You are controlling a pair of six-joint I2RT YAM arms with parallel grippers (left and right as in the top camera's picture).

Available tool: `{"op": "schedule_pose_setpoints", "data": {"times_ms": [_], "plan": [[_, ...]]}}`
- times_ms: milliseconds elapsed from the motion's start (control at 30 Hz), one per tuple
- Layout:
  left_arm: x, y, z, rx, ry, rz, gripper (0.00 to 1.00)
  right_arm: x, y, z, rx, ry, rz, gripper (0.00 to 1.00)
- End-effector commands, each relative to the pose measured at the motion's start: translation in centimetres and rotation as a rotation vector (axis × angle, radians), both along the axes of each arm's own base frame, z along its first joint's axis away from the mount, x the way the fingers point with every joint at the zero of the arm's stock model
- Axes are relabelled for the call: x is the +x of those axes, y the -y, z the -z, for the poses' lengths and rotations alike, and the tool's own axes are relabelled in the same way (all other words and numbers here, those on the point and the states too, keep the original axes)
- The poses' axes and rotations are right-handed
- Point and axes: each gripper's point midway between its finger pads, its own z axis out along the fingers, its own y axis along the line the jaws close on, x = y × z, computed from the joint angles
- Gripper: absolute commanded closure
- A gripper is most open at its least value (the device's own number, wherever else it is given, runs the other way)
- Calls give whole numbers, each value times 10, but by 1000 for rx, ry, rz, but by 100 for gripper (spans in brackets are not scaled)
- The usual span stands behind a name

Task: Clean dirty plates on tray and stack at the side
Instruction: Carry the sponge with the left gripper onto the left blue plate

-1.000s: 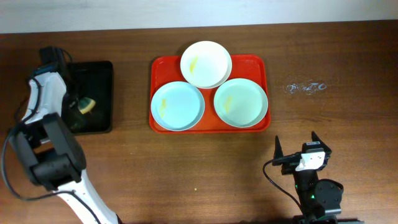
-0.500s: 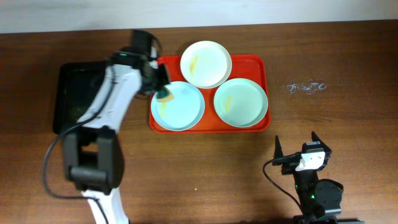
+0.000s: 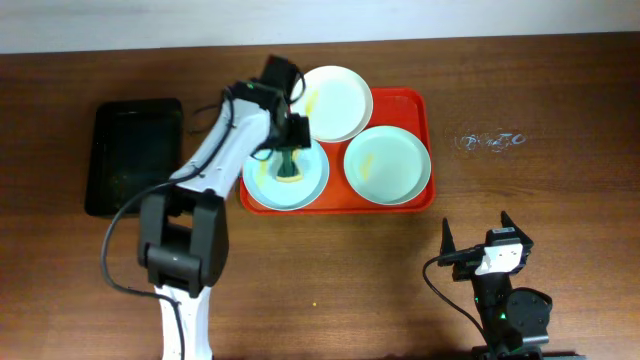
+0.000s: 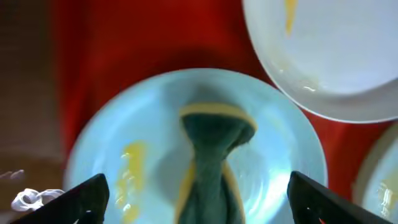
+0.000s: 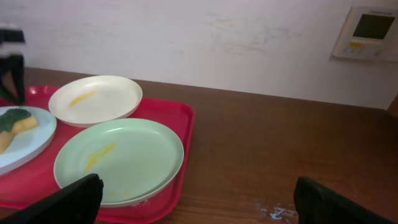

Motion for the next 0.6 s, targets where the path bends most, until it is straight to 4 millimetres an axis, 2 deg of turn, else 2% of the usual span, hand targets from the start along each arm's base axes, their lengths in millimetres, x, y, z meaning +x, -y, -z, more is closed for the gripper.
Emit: {"op": "schedule_pose_setpoints", "data": {"times_ms": [0, 33, 67, 100, 133, 200, 267, 367, 433, 467, 500, 533, 567], "plan": [[14, -35, -113, -39, 191, -73, 8, 0, 3, 3, -10, -5, 13, 1], [14, -51, -132, -26, 231, -104, 7, 0, 3, 4, -10, -6, 13, 1], [12, -90, -153, 66, 284, -185, 0, 0, 3, 4, -10, -6, 13, 1], [8, -121, -162, 147, 300, -251, 1, 0, 3, 4, -10, -6, 13, 1], [5, -146, -161, 178, 285, -299, 1, 0, 3, 4, -10, -6, 13, 1], [1, -162, -155, 168, 252, -331, 1, 0, 3, 4, -10, -6, 13, 1], [-1, -165, -152, 136, 231, -337, 1, 1, 7, -5, -13, 29, 38, 1], [-4, -159, -149, 104, 213, -324, 1, -4, -26, -43, 91, 175, -155, 1], [-4, -158, -149, 96, 211, -321, 1, -27, -48, -111, 270, 419, -334, 1], [-5, -158, -149, 96, 206, -320, 1, -60, -53, -163, 289, 652, -426, 1], [-6, -157, -148, 97, 201, -320, 1, -92, -48, -198, 265, 854, -433, 1], [-6, -157, -148, 93, 199, -319, 1, -129, -34, -232, 267, 1068, -396, 1], [-7, -156, -147, 86, 194, -315, 1, -159, -25, -257, 259, 1207, -360, 1]]}}
